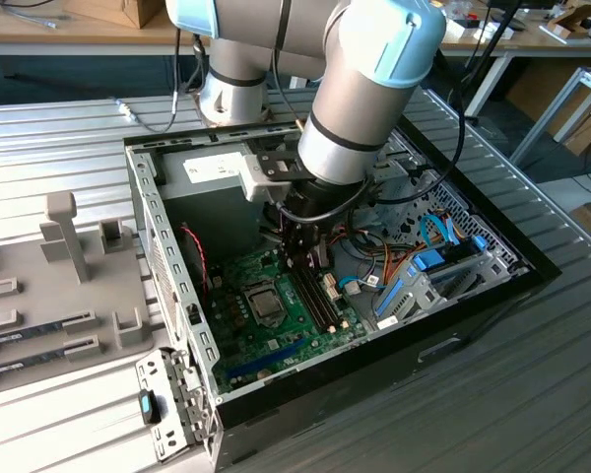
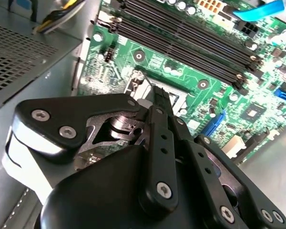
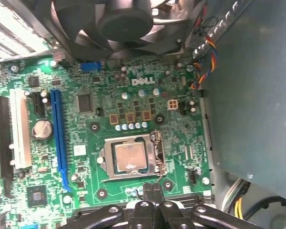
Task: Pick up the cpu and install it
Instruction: 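Install the first cpu locking lever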
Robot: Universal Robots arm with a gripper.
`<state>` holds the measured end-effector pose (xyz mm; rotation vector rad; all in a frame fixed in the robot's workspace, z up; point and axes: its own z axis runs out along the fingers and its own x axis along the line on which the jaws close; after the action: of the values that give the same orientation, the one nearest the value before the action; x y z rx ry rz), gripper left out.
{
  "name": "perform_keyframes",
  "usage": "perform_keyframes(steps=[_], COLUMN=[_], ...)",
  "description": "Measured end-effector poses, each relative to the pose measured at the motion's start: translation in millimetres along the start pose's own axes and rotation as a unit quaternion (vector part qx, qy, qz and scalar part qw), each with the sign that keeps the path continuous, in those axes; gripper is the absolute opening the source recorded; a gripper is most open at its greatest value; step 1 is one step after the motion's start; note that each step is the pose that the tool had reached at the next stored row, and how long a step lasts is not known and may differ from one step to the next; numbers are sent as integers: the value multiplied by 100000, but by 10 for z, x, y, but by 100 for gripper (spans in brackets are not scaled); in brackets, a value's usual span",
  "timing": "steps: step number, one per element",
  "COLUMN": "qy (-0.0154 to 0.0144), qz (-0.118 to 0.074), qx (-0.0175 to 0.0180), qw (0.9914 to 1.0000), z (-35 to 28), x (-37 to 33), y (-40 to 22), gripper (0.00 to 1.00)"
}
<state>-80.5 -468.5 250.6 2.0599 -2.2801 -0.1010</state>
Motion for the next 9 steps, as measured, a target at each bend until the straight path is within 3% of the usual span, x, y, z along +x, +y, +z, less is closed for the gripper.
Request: perform_keyframes(steps=[2,3,4,5,6,8,9], qy=[1182,1913,2929,3453,3684,3714,3913], qz=[115,184,278,328,345,347,369], qx=[112,182,285,332,359,358,380], qw=[99993,99981,99956,99939,99931,99930,99922], z=[11,15,20,22,27,40,45], x=[5,5,5,6,6,5,3], y=[-1,-2,-3,-3,-4,-5,-5], gripper=[11,11,11,11,11,11,11])
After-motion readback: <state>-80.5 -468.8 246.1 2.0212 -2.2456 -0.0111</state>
